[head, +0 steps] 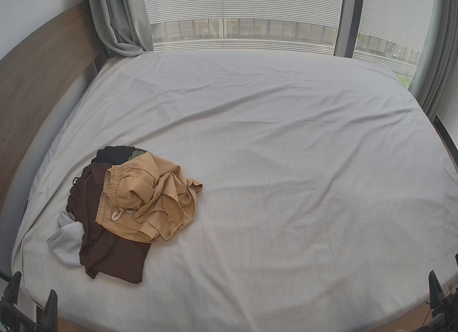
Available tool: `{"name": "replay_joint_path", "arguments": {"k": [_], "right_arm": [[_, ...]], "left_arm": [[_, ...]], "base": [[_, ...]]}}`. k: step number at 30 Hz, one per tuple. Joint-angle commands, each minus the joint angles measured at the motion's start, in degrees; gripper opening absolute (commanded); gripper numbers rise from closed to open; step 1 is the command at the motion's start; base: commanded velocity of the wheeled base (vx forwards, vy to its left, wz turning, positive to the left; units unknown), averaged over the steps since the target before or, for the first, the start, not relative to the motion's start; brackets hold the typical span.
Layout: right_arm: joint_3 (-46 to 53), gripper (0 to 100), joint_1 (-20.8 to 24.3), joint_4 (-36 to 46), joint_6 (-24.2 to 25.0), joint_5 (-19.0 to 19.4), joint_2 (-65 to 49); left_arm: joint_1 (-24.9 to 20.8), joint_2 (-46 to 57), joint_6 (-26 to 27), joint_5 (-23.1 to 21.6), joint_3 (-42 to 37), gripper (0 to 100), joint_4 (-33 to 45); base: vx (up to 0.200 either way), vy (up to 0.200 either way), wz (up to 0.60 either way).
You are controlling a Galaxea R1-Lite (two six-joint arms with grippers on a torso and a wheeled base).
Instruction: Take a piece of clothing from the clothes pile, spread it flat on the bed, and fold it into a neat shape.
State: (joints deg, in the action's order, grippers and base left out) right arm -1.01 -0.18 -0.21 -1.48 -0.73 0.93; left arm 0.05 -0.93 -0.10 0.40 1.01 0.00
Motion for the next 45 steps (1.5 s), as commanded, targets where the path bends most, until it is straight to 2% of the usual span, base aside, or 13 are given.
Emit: {"name": "replay_joint_path", "arguments": {"k": [1,42,45], "right_arm": [[1.01,100,0.01,-0.06,-0.02,0.03,-0.66],[1.01,100,0.01,-0.14,0.33,0.20,-0.75],[1.01,100,0.09,-0.06,0.33,0.20,-0.75]], "left_arm": [[0.04,0.66,-0.34,0.04,-0.92,100,-0.18],[0.04,0.66,1.42,-0.14,-0.92,100,-0.62],[0.13,-0.66,0.71,0.04,3.38,100,-9.84]], "base": [[0.000,0.000,0.00],[0.000,0.000,0.00],[0.000,0.000,0.00]]}}
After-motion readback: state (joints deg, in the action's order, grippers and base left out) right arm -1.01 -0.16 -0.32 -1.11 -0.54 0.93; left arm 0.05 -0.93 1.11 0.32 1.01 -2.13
